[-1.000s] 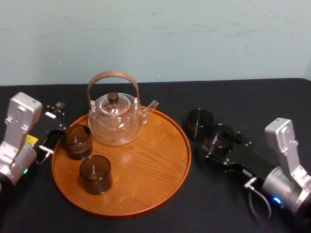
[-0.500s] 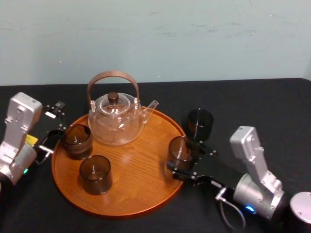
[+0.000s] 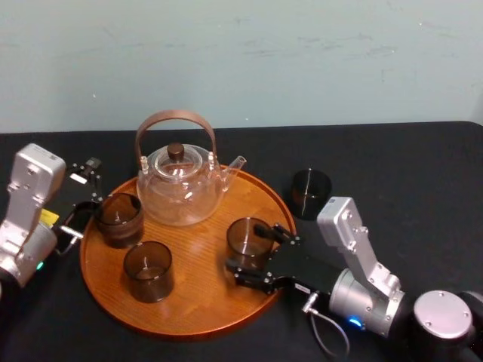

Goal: Pick up the glass from the table and place it on the tray.

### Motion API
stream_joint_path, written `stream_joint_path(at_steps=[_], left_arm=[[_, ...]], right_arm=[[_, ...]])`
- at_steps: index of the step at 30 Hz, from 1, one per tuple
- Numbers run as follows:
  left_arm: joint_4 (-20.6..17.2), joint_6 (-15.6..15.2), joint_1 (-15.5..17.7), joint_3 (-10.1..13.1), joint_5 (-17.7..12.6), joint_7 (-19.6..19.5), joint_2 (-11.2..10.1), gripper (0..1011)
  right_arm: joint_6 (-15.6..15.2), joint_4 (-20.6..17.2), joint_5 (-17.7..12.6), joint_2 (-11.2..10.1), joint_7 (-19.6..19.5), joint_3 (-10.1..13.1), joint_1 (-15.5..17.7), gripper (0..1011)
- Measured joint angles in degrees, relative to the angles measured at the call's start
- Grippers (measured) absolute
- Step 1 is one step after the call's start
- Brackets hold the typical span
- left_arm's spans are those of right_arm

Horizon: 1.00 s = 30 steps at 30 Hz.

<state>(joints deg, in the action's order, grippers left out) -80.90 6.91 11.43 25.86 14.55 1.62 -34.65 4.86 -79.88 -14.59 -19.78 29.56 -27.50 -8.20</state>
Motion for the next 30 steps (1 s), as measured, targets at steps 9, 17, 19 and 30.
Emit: stream_joint_path(at_steps=[9, 17, 19, 30], left_arm=[[0.0, 0.0, 0.0, 0.0, 0.0, 0.0, 0.0, 0], [0.0, 0.0, 0.0, 0.0, 0.0, 0.0, 0.0, 0], [0.0, 0.0, 0.0, 0.0, 0.0, 0.0, 0.0, 0], [0.0, 0.0, 0.0, 0.0, 0.0, 0.0, 0.0, 0]], right_arm=[[-0.23, 1.64, 0.11, 1.18, 0.56, -1.96, -1.61, 906], [-0.71, 2.63, 0.13, 1.7, 1.2, -3.42, -2.42, 906], [-0.81, 3.03, 0.13, 1.84, 1.24, -3.7, -2.59, 906], [-1.18, 5.39, 0.16, 2.47, 1.25, -4.64, -3.53, 906]])
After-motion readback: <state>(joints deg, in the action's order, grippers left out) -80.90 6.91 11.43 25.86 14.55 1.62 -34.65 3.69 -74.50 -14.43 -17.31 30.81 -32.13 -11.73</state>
